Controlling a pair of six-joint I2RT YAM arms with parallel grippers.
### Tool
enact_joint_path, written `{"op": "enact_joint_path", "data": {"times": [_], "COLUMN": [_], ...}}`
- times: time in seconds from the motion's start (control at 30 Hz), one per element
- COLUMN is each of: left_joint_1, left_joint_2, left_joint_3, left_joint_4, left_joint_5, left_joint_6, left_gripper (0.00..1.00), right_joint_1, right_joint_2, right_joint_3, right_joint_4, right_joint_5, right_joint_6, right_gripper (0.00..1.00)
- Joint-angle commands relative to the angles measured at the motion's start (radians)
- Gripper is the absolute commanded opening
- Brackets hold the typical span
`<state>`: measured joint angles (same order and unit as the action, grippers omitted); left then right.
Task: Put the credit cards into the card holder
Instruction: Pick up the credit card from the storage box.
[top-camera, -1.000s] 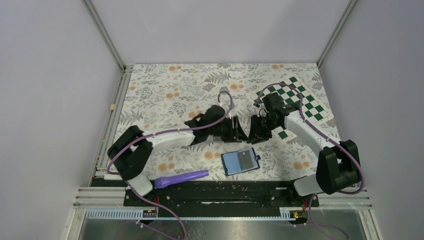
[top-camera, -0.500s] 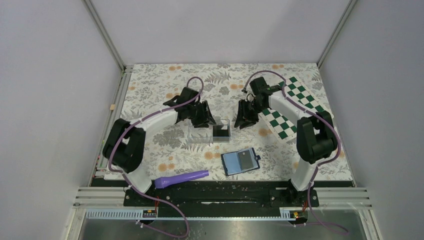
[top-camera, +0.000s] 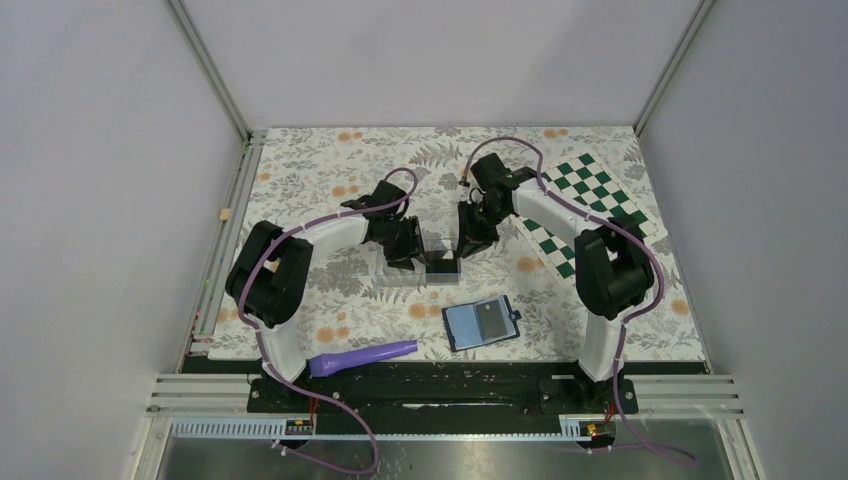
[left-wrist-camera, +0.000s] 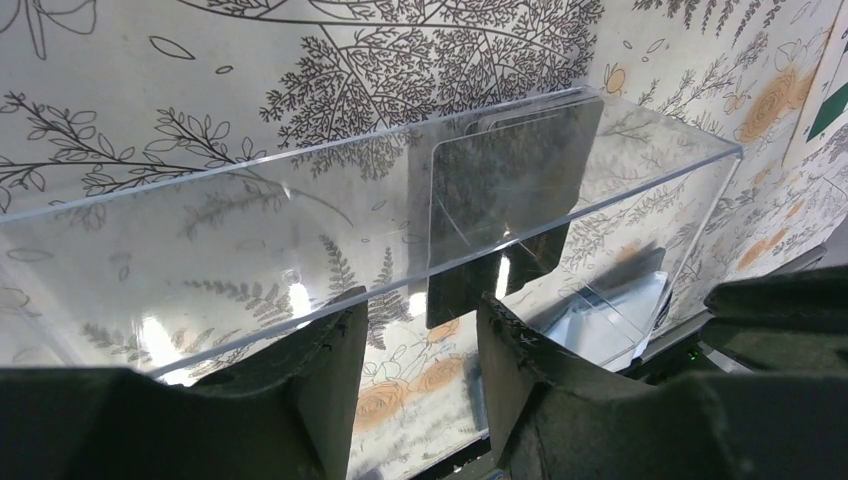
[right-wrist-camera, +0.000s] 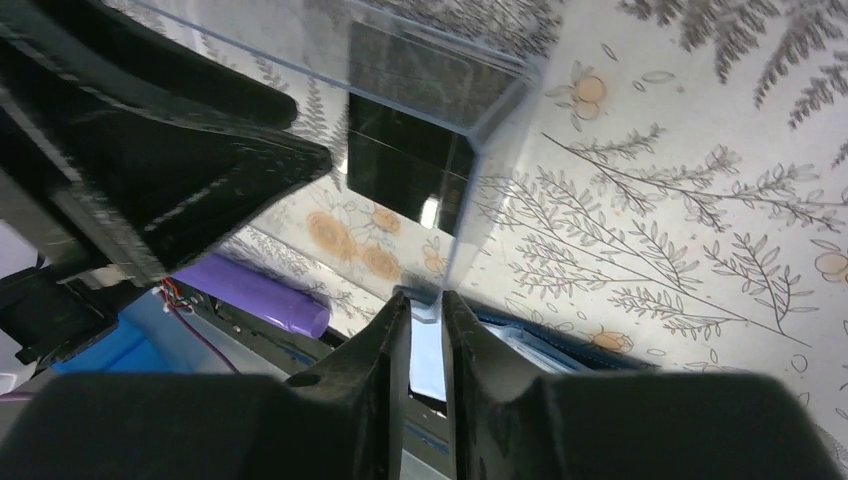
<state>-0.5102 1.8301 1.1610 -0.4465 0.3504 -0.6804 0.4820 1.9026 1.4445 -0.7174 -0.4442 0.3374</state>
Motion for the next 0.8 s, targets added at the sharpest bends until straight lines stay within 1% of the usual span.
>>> {"op": "enact_joint_path", "data": {"times": [0.0, 0.1, 0.27, 0.4, 0.57, 0.77], "left_joint_1": [0.001, 0.004, 0.007, 0.007, 0.007, 0.006], "left_joint_2": [-0.008, -0.020, -0.017, -0.002, 0.015, 0.034], "left_joint_3": [0.027, 0.010, -0.010, -0.010, -0.006, -0.003], "left_joint_4": [0.031, 0.058, 0.115, 0.129, 0.128, 0.128], "left_joint_5": [-0.014, -0.001, 0.044, 0.055, 0.050, 0.051], "left_joint_6": [0.011, -0.007, -0.047, -0.059, -0.065, -0.078], "left_gripper": [0.44, 0.44, 0.44, 0.44, 0.43, 0.42], "right_joint_1": [0.052, 0.076, 0.110, 0.131, 0.158, 0.188], "right_joint_2": [-0.041, 0.008, 0.095, 0.135, 0.147, 0.184], "right_joint_3": [0.099, 0.149, 0.188, 0.193, 0.154, 0.150], "right_joint_4": [-0.052, -0.083, -0.103, -0.117, -0.080, -0.081], "right_joint_5": [0.102, 0.133, 0.228, 0.321, 0.396, 0.426], "right_joint_6": [-0.040, -0.048, -0.030, -0.007, 0.029, 0.069], "right_gripper": [0.20, 0.11, 0.00, 0.00, 0.00, 0.00]}}
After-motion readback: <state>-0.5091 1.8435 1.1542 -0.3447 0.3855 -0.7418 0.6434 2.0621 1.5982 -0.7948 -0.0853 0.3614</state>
